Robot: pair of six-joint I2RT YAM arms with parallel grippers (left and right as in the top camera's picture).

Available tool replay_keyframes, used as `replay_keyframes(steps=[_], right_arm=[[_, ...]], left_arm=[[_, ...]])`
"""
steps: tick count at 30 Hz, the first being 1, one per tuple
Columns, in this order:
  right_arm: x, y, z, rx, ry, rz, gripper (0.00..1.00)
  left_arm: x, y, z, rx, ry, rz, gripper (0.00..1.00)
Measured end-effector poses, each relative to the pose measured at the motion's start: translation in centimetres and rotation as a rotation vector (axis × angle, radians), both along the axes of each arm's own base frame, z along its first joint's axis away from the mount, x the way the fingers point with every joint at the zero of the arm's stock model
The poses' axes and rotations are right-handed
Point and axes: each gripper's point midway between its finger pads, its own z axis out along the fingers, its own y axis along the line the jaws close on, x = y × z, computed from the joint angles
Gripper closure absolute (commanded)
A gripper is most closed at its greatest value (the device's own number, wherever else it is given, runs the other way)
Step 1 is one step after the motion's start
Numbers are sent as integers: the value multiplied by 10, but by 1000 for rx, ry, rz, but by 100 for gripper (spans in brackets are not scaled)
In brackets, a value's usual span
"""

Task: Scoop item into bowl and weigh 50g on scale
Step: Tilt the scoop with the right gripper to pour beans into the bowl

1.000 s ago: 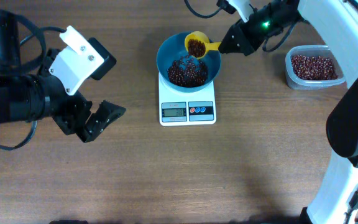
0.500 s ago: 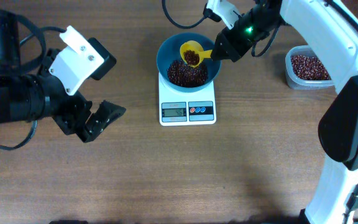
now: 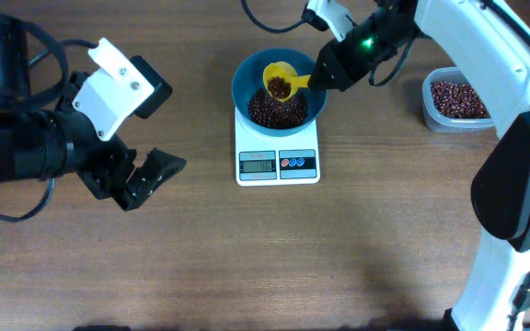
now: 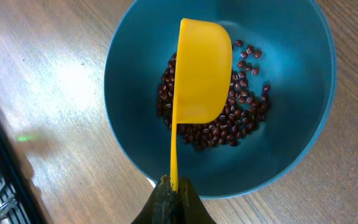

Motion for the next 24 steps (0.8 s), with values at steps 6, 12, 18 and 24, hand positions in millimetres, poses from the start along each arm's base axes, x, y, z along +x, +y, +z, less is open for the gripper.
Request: replay_keyframes(steps=[6,12,18,24], right_arm=[[-5,-2,-1,-9,31,-15,96],[-2,-5,1,-30,17,-29,96],[2,-7,9,-43,-14,-36,96],[4,-12,11,-70,-25,-51,96]], left_arm=[[0,0,0,0,0,0,1],[0,0,0,0,0,0,1],[0,0,0,0,0,0,1],[0,0,0,0,0,0,1]])
